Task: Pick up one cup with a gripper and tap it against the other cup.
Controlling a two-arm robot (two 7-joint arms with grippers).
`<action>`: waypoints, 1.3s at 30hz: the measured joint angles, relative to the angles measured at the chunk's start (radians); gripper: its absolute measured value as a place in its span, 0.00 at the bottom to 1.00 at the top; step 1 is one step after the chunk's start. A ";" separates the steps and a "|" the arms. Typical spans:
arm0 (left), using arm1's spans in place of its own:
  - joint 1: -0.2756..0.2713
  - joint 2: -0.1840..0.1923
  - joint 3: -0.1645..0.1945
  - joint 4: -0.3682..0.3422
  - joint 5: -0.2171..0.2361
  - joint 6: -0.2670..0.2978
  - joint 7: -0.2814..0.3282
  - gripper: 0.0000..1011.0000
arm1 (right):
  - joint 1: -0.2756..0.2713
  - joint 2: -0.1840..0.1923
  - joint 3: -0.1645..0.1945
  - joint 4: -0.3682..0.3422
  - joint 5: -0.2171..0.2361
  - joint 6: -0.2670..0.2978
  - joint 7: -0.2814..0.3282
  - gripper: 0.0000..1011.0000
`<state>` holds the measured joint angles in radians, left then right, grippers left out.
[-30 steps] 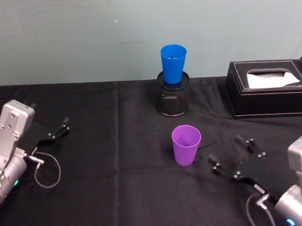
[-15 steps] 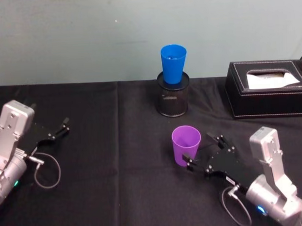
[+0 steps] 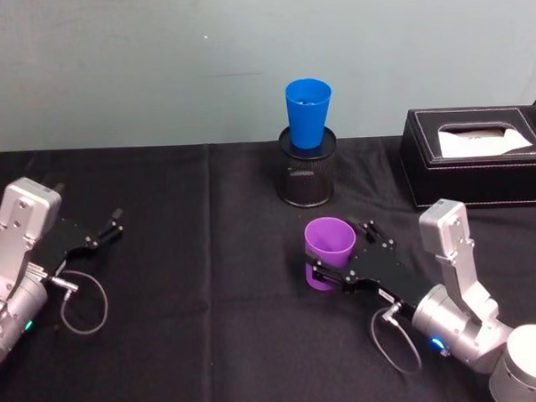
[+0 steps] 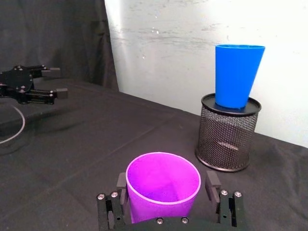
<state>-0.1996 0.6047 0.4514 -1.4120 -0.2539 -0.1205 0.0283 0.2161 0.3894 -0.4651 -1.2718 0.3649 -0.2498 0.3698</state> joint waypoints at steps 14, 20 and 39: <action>0.000 0.000 0.000 0.000 0.000 0.000 0.000 0.99 | 0.021 -0.052 0.011 0.036 -0.014 0.000 0.034 0.99; 0.000 0.000 0.000 0.000 0.000 0.000 0.000 0.99 | 0.014 -0.065 0.021 0.041 -0.022 0.001 0.040 0.99; 0.000 0.000 0.000 0.000 0.000 0.000 0.000 0.99 | 0.008 -0.075 0.033 0.043 -0.041 0.000 0.045 0.94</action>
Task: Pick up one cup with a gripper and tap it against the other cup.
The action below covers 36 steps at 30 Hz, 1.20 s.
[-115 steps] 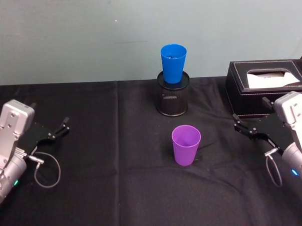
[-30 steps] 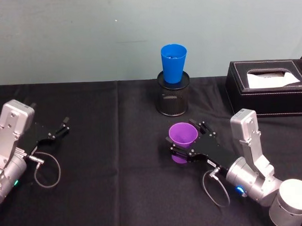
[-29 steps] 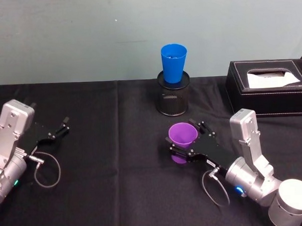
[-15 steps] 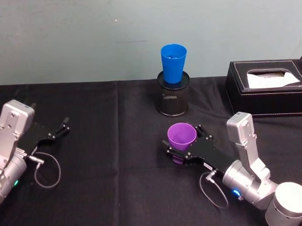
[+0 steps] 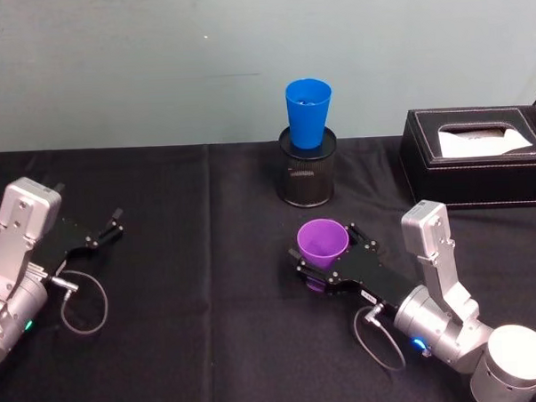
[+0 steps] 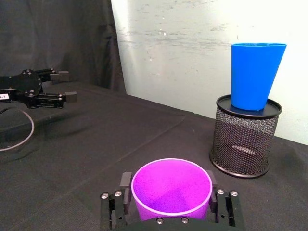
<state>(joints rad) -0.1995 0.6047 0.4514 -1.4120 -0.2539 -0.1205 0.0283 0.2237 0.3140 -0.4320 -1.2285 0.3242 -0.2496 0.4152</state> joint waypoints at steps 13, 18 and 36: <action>0.000 0.000 0.000 0.000 0.000 0.000 0.000 0.99 | -0.015 0.013 0.014 -0.052 -0.005 0.022 -0.002 0.76; 0.000 0.000 0.000 0.000 0.000 0.000 0.000 0.99 | -0.034 0.029 0.048 -0.143 0.020 0.079 0.003 0.74; 0.000 0.000 0.000 0.000 0.000 0.000 0.000 0.99 | -0.002 0.079 0.114 -0.369 0.153 0.290 0.008 0.75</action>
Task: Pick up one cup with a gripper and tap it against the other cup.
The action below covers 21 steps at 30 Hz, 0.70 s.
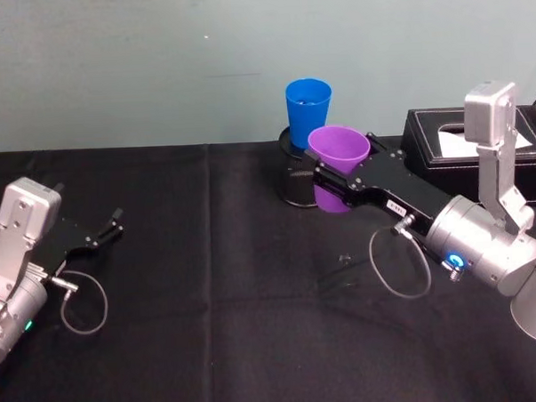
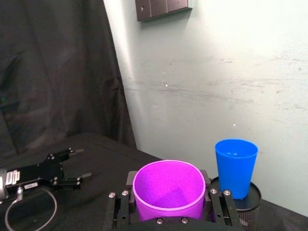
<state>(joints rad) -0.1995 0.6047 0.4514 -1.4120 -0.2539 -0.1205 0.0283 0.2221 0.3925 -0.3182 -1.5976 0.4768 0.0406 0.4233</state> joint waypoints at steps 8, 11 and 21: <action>0.000 0.000 0.000 0.000 0.000 0.000 0.000 0.99 | 0.009 0.005 -0.004 -0.006 0.007 0.015 -0.012 0.75; 0.000 0.000 0.000 0.000 0.000 0.000 0.000 0.99 | 0.008 0.005 -0.004 -0.006 0.007 0.015 -0.012 0.75; 0.000 0.000 0.000 0.000 0.000 0.000 0.000 0.99 | 0.007 0.004 -0.003 -0.006 0.007 0.012 -0.011 0.74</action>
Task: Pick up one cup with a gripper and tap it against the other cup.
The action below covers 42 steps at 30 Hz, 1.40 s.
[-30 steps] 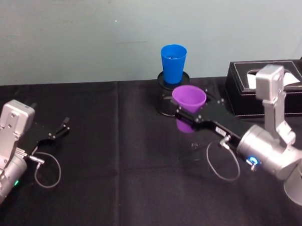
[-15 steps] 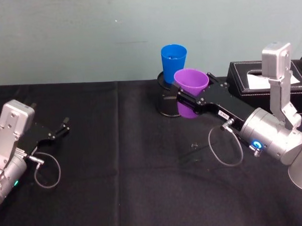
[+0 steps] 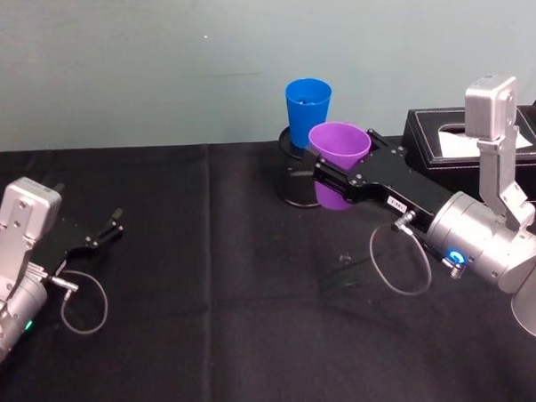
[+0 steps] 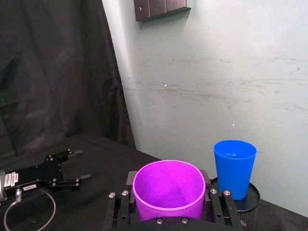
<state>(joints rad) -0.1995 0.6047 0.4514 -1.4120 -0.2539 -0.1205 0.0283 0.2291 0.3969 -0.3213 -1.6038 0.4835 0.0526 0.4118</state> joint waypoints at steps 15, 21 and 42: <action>0.000 0.000 0.000 0.000 0.000 0.000 0.000 0.99 | -0.001 -0.001 0.001 0.001 -0.001 -0.002 0.002 0.74; 0.000 0.000 0.000 0.000 0.000 0.000 0.000 0.99 | -0.001 -0.001 0.001 0.002 -0.001 -0.002 0.002 0.74; 0.000 0.000 0.000 0.000 0.000 0.000 0.000 0.99 | -0.001 -0.001 0.001 0.002 -0.001 -0.003 0.002 0.74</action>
<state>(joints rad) -0.1995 0.6047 0.4514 -1.4120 -0.2539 -0.1205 0.0283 0.2281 0.3960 -0.3205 -1.6022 0.4821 0.0499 0.4140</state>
